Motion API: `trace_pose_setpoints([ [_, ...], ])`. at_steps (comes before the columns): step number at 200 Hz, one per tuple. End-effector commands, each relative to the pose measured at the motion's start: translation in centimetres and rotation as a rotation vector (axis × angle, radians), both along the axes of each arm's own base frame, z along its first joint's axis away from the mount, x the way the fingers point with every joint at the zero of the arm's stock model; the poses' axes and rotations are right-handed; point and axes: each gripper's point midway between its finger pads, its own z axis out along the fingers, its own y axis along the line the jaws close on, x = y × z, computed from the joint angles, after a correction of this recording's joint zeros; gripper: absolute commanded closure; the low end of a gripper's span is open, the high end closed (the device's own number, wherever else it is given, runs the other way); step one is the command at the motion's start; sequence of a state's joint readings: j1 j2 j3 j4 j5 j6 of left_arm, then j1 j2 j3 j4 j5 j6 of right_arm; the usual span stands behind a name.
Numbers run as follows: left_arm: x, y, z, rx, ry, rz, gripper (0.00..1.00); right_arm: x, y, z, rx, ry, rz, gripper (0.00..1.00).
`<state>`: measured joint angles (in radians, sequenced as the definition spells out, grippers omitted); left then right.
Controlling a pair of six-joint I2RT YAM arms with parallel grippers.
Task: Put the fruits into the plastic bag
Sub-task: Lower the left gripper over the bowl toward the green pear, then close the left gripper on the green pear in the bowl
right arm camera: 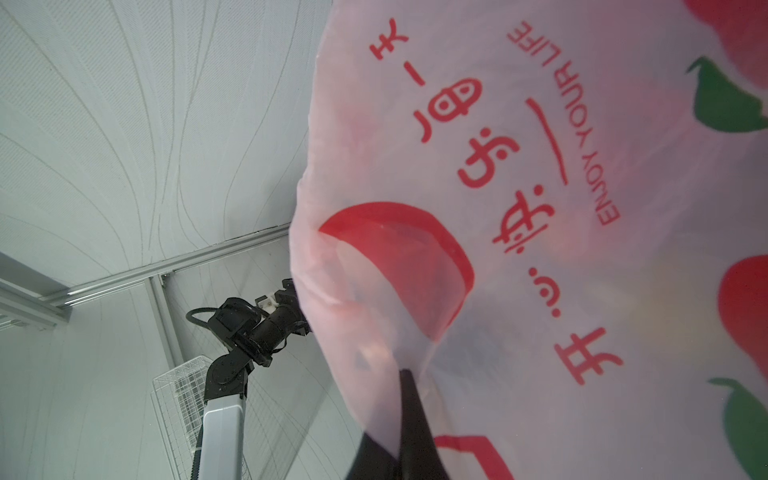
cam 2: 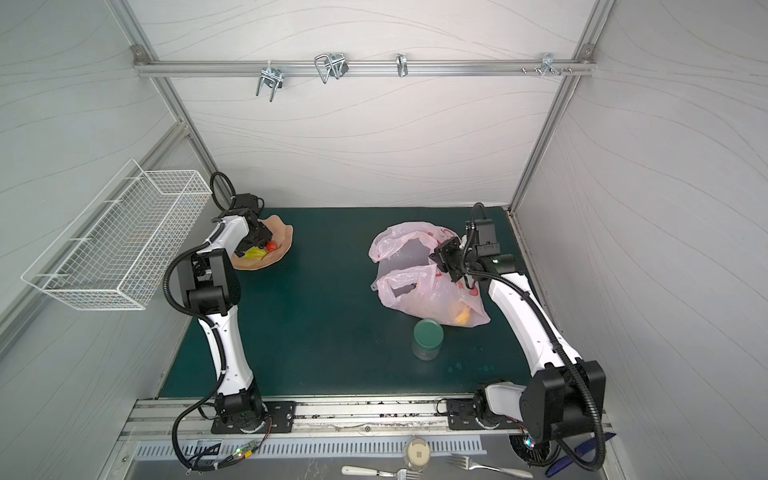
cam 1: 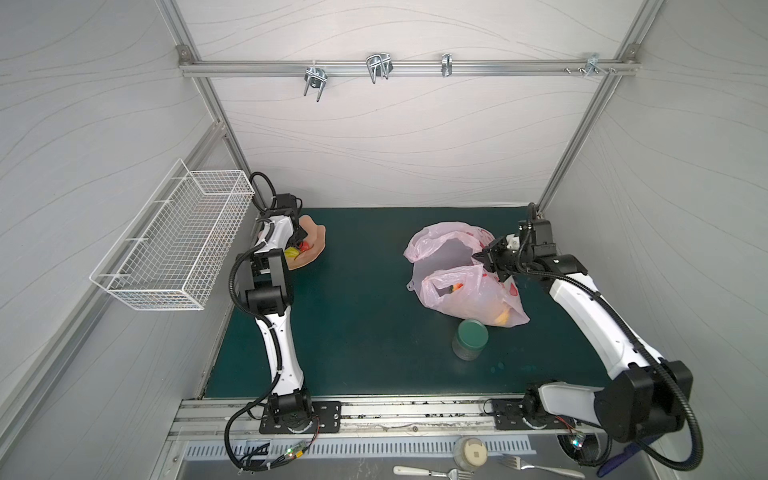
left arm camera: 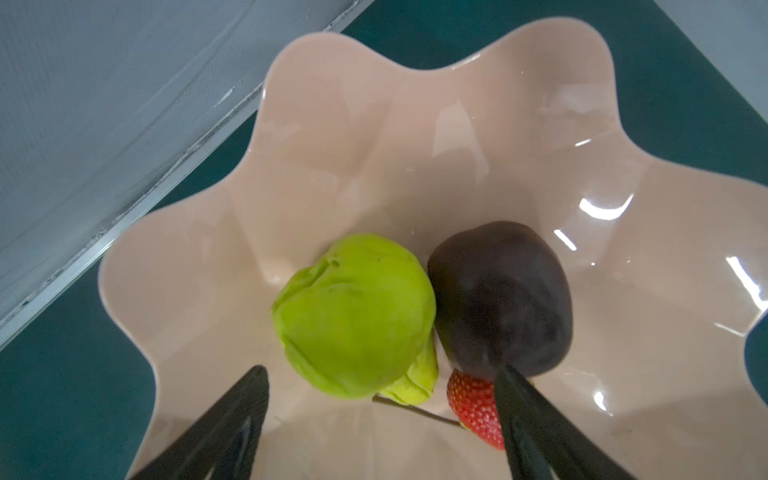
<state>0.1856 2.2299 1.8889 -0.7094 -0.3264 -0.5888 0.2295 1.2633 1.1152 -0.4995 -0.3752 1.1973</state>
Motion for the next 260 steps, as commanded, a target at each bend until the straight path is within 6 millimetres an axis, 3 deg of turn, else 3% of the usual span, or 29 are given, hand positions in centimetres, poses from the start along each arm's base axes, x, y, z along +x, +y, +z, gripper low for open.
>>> trace_pose_setpoints([
  [1, 0.8, 0.7, -0.5, -0.029, -0.062, 0.063, 0.13, 0.0, 0.0, 0.1, -0.018, 0.006, -0.004, 1.00],
  [97, -0.1, 2.1, -2.9, -0.091, -0.055, 0.164, 0.13, 0.3, 0.2, -0.1, -0.024, 0.014, 0.002, 1.00],
  [194, 0.9, 1.4, -4.6, -0.156, -0.031, 0.137, 0.19, 0.5, 0.2, -0.2, -0.028, 0.017, 0.003, 1.00],
  [260, 1.4, 0.7, -3.2, -0.169, -0.050, 0.079, 0.28, 0.8, 0.4, -0.3, -0.019, 0.019, 0.004, 1.00],
])
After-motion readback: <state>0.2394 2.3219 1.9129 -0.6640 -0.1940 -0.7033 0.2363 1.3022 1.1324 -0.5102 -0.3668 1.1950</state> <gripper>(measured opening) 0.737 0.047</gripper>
